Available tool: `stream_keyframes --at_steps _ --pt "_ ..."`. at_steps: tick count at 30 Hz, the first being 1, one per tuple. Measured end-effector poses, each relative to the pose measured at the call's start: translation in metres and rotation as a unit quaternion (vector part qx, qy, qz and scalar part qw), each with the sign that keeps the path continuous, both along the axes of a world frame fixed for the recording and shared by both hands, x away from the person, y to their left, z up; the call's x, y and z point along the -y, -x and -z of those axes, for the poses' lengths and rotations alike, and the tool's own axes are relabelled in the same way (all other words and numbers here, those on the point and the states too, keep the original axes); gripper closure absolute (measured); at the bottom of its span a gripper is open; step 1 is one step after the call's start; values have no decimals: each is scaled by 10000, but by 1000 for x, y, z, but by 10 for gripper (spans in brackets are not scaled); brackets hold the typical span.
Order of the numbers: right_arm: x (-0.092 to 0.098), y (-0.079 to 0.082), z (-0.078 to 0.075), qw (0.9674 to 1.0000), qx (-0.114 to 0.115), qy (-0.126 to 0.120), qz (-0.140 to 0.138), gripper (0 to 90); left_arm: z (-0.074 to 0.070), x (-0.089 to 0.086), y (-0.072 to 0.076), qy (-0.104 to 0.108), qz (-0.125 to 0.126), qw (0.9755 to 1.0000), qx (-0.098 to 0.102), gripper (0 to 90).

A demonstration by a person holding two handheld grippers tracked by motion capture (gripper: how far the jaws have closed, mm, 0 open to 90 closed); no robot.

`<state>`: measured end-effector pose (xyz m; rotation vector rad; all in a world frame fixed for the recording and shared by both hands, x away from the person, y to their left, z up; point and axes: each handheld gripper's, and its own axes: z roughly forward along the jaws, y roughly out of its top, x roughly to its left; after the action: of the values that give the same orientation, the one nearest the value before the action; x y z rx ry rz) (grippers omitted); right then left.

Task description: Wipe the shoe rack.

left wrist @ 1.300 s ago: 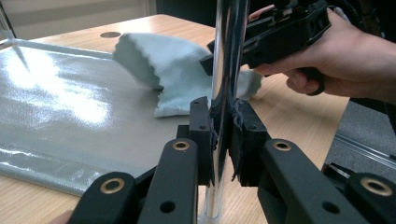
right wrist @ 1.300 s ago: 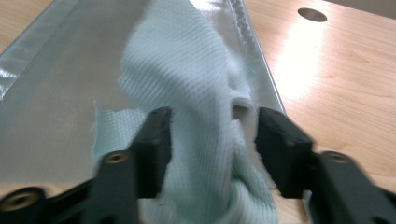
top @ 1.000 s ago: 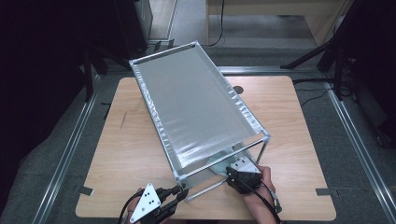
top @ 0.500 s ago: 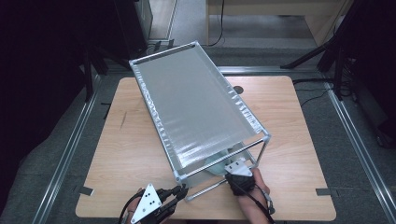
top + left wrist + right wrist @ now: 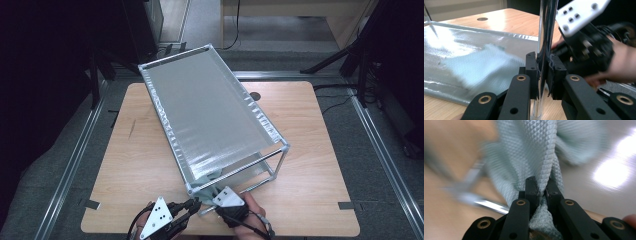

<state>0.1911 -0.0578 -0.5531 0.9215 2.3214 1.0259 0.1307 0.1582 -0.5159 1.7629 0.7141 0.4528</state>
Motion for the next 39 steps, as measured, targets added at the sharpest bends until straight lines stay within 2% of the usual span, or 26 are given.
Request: stream_keyframes --at_steps 2,4,7,10,12,14,17,21,26,28,33,37,39 --pt "16 -11 -1 9992 7 -21 388 842 0 0 0 0 6 10000 4 813" --pt "35 -22 -2 9970 38 9 775 842 0 0 0 10 3 10000 -2 813" --pt "63 -35 -4 9903 24 -32 1389 843 0 0 0 4 9 10000 3 813" --pt "80 -41 -5 9850 19 -67 1722 843 0 0 0 11 9 10000 0 813" --pt "81 -40 -4 9856 29 -44 1692 843 0 0 0 12 10 10000 -1 813" --pt "73 -36 -3 9879 30 -24 1549 843 0 0 0 11 9 10000 -2 813" --pt "52 -26 -1 9936 53 -6 1131 843 0 0 0 8 5 10000 -1 813" --pt "24 -11 1 9981 80 19 608 842 0 0 0 15 8 10000 -6 813" --pt "-5 10 2 9999 26 -44 -104 837 0 0 0 13 9 10000 -10 813" --pt "-11 15 2 9996 20 -72 -259 837 0 0 0 21 10 10000 -10 813" --pt "-8 14 1 9992 -108 -181 -328 835 0 0 0 13 12 10000 -5 813" --pt "6 5 0 9999 -78 -96 -112 835 0 0 0 9 18 10000 -5 813" --pt "16 -1 0 9998 -108 -111 93 835 0 0 0 11 21 10000 -5 813"
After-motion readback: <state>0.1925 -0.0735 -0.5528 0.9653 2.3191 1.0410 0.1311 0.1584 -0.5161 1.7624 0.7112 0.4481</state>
